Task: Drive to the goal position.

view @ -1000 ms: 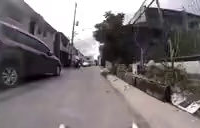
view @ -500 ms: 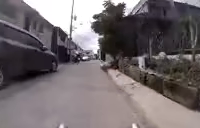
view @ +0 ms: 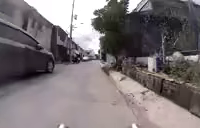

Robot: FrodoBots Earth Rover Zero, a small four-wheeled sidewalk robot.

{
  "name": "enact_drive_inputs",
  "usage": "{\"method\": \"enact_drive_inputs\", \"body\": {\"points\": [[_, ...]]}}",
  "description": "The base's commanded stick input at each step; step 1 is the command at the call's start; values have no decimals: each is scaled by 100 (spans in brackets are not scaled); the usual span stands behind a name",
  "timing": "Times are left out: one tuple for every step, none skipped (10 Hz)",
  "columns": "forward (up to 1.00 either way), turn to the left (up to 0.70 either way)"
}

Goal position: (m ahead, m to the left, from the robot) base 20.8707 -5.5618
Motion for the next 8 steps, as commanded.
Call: {"method": "enact_drive_inputs", "body": {"points": [[100,2],[100,2],[100,2],[100,2],[100,2],[100,2],[100,2],[100,2]]}}
